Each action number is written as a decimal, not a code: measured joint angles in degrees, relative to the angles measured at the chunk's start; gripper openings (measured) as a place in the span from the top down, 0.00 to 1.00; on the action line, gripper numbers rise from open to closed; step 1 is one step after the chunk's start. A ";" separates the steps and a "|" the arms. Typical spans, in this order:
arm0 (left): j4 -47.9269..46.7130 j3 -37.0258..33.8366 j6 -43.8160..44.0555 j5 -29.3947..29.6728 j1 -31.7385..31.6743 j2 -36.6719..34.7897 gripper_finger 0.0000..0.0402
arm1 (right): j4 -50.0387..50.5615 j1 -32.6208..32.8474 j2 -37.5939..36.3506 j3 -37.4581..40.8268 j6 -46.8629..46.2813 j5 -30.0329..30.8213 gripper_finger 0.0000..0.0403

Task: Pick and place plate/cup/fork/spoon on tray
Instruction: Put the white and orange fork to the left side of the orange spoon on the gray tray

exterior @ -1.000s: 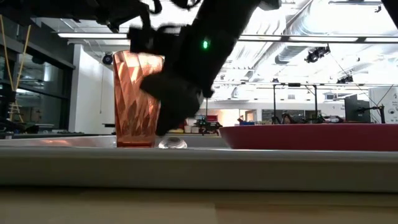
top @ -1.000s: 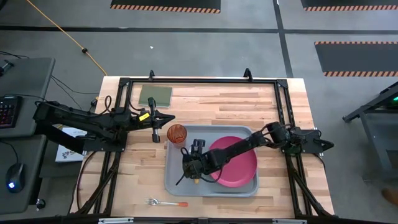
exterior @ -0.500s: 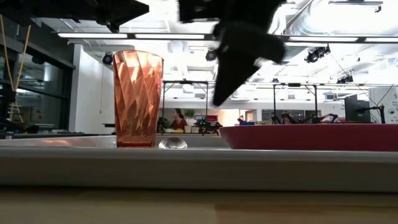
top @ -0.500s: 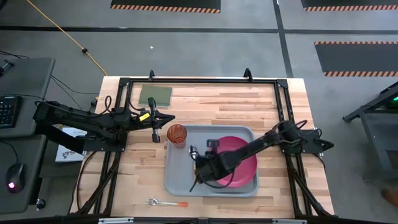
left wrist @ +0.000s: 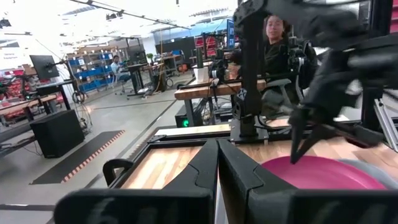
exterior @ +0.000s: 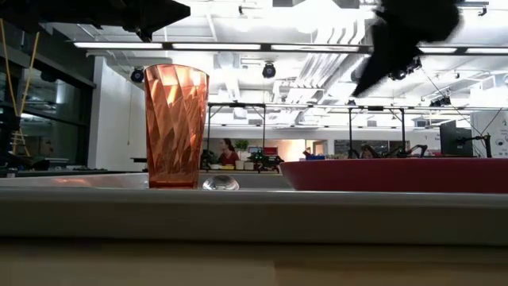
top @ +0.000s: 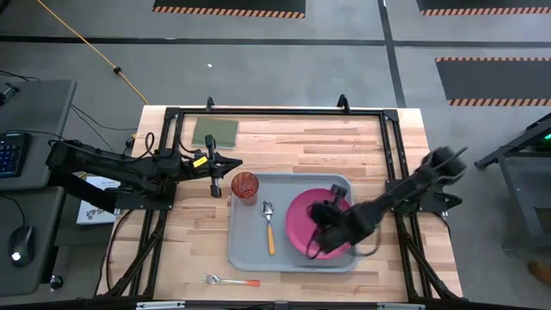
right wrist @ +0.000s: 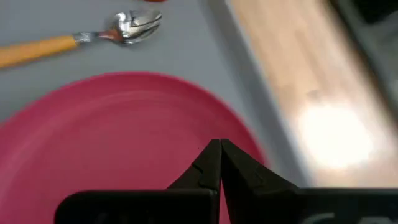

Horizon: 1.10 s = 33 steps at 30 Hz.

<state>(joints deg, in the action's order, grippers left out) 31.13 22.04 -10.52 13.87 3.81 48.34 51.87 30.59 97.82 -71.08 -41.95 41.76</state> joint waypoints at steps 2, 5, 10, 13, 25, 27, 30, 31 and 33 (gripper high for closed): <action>0.01 0.00 0.00 0.00 0.00 -0.02 0.99 | -10.00 -0.14 -5.95 9.47 -1.18 -2.08 1.00; 0.01 0.00 -0.02 0.00 0.00 -0.02 0.99 | -27.13 -1.54 -14.04 21.99 0.38 -3.30 1.00; 0.07 0.00 -0.02 0.00 0.00 -0.01 0.99 | -60.84 -4.48 -24.09 36.83 15.91 -1.71 1.00; 0.05 0.00 -0.02 0.00 0.00 -0.02 0.99 | -79.38 -6.39 -26.70 42.79 27.36 -3.03 1.00; 0.07 0.00 -0.06 0.00 -0.02 -0.02 0.99 | -97.35 -13.90 -27.02 50.41 41.30 -8.20 1.00; 0.05 0.00 0.51 0.00 -0.02 -0.02 0.99 | -97.94 -14.89 -27.00 50.41 42.08 -8.20 1.00; 0.03 0.00 1.34 0.00 -0.02 -0.02 0.99 | -97.87 -16.16 -27.00 50.41 42.41 -8.16 1.00; 0.03 0.00 1.46 0.00 -0.02 -0.02 0.99 | -97.89 -16.49 -27.00 50.41 42.20 -8.16 1.00; 0.02 0.00 1.45 -0.01 -0.02 -0.01 0.99 | -97.87 -16.95 -27.00 50.41 42.10 -8.15 1.00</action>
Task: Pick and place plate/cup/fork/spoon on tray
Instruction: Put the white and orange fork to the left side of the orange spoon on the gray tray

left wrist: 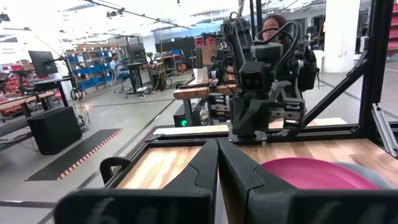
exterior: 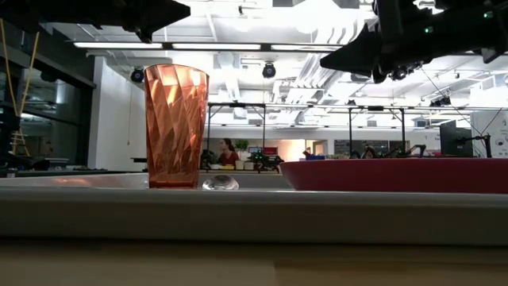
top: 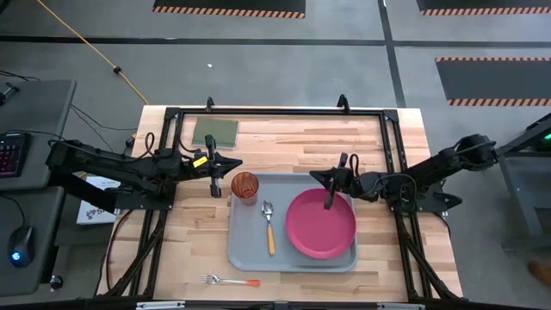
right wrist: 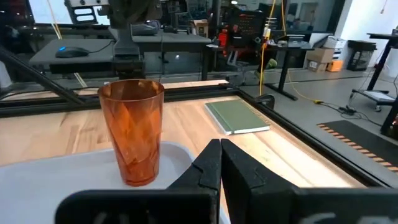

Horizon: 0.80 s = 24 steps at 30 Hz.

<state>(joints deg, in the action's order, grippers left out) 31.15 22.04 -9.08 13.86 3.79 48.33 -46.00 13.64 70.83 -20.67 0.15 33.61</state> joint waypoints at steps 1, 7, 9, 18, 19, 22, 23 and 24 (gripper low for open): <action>0.01 0.00 0.02 0.00 0.00 -0.01 0.99 | -0.10 -0.25 0.00 0.00 0.09 -0.01 1.00; 0.13 0.00 1.63 -7.74 0.00 0.00 0.99 | -0.64 -0.54 0.00 -0.02 0.19 -0.92 1.00; 0.62 0.00 -0.29 -11.09 0.02 0.01 0.99 | -0.91 -0.53 0.02 -0.02 0.29 -1.21 1.00; 1.92 0.00 -5.67 -12.28 1.86 0.00 0.99 | -1.90 -0.53 0.02 -0.04 -0.11 -2.49 1.00; 2.13 0.00 -6.04 -12.22 2.43 -0.01 0.99 | -1.90 -0.53 0.02 -0.04 -0.11 -2.53 1.00; 2.62 0.34 -6.08 -12.23 4.99 0.01 0.94 | -1.90 -0.53 0.02 -0.04 -0.12 -2.57 1.00; 2.52 0.83 -6.03 -12.69 6.12 0.03 0.91 | -1.90 -0.53 0.02 -0.04 -0.12 -2.59 1.00; 2.60 1.31 -5.66 -13.60 7.37 0.03 0.87 | -1.90 -0.53 0.02 -0.04 -0.12 -2.59 1.00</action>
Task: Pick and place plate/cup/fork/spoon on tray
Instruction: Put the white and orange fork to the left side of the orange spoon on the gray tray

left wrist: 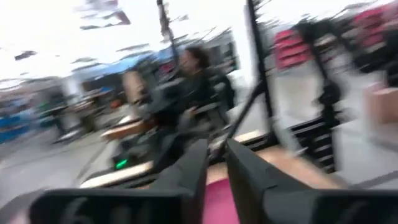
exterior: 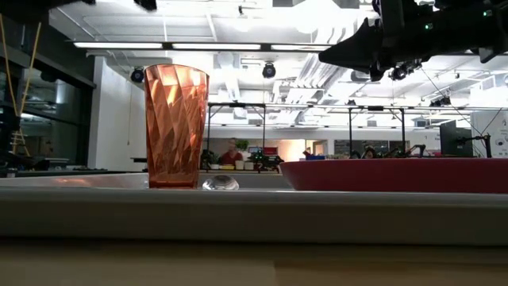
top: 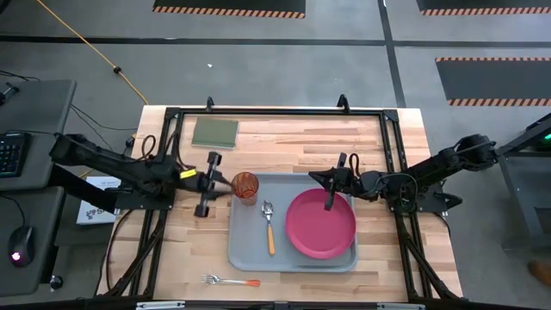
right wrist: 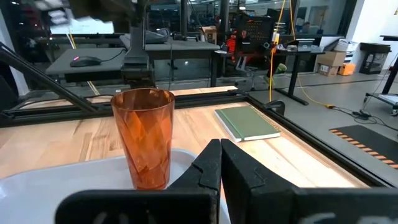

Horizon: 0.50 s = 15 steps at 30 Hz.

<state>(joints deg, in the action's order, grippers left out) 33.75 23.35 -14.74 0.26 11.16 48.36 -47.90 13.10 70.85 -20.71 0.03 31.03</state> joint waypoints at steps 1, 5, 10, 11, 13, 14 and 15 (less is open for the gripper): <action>0.08 0.60 0.58 -0.97 1.48 0.17 0.83 | 0.00 0.00 0.00 0.00 0.00 0.02 1.00; -0.36 2.83 -0.10 -2.66 7.48 2.24 0.66 | 0.01 0.00 0.00 0.00 0.00 0.02 1.00; -3.93 8.34 0.23 -2.67 14.50 6.97 0.47 | 0.02 0.00 0.00 0.00 0.00 0.02 1.00; -5.85 9.85 0.56 -2.63 15.92 8.32 0.45 | 0.02 0.00 0.02 0.00 0.00 0.02 1.00; -11.37 13.42 0.68 -1.99 18.81 11.10 0.42 | 0.02 0.00 0.02 0.00 -0.02 0.02 1.00; -14.94 15.44 0.66 -0.84 20.39 12.48 0.42 | 0.02 0.00 0.02 0.00 -0.02 0.02 1.00; -19.58 17.68 0.80 1.06 21.91 13.72 0.41 | 0.02 0.00 0.02 0.00 -0.02 0.04 1.00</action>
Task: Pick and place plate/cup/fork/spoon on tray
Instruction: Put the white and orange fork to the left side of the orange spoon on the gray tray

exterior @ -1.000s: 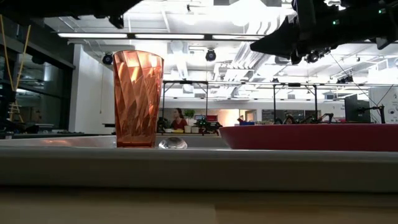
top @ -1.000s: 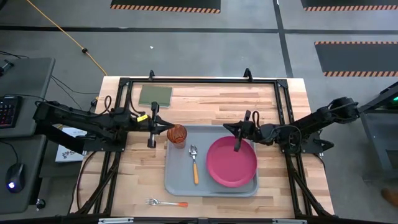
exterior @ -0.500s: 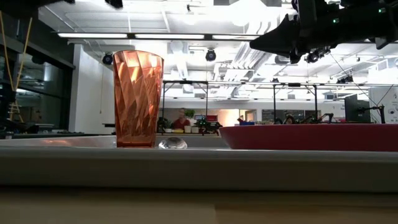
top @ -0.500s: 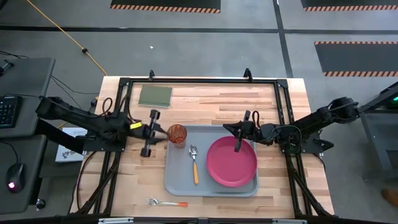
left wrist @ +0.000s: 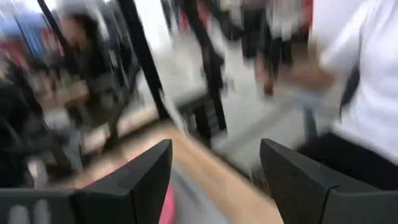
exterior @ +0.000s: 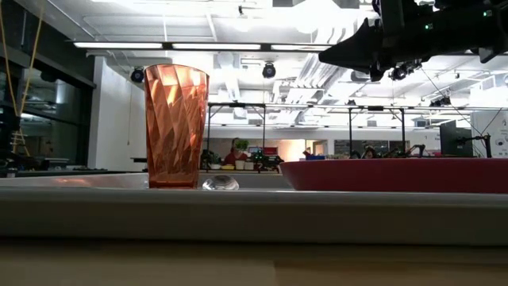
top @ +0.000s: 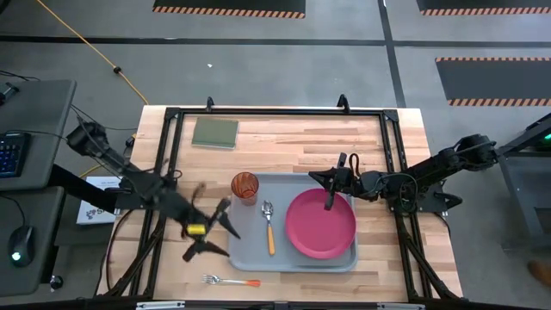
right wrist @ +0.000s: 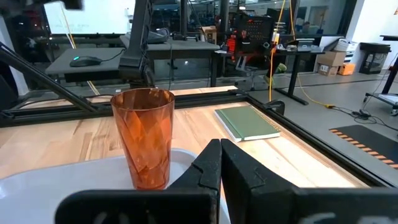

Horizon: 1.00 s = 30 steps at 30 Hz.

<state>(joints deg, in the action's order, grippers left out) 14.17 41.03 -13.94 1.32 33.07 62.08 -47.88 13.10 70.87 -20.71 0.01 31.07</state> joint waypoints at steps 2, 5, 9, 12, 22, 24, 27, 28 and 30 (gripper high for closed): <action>-10.80 4.78 2.37 5.39 3.09 2.42 0.41 | 0.00 0.02 0.00 0.00 0.00 -0.02 1.00; -27.69 11.16 12.14 12.17 7.06 6.26 0.42 | 0.00 0.04 0.00 0.00 0.00 -0.02 1.00; -39.18 15.58 28.03 14.68 10.75 11.90 0.42 | 0.00 0.04 0.00 0.00 -0.02 -0.02 1.00; -40.48 15.92 33.86 13.89 13.30 16.44 0.42 | 0.22 0.04 0.00 0.00 -0.26 -0.02 1.00; -31.85 15.96 39.38 8.21 16.87 32.44 0.42 | 0.94 0.04 0.00 0.00 -1.51 -0.02 1.00; -30.90 15.96 40.82 6.49 16.95 35.07 0.42 | 0.94 0.04 0.00 0.00 -1.91 -0.02 1.00; -30.83 15.96 43.84 5.50 16.93 38.14 0.42 | 1.15 0.04 0.00 0.00 -2.58 -0.02 1.00; -30.78 15.96 44.82 5.41 16.93 39.02 0.42 | 1.32 0.04 0.00 0.00 -2.58 -0.02 1.00; -30.39 15.96 46.38 5.39 16.93 40.50 0.42 | 1.49 0.04 0.00 0.00 -2.64 -0.02 1.00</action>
<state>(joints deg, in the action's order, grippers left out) -16.22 56.99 32.44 6.71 50.00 102.57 -46.39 13.15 70.87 -20.71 -2.63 31.05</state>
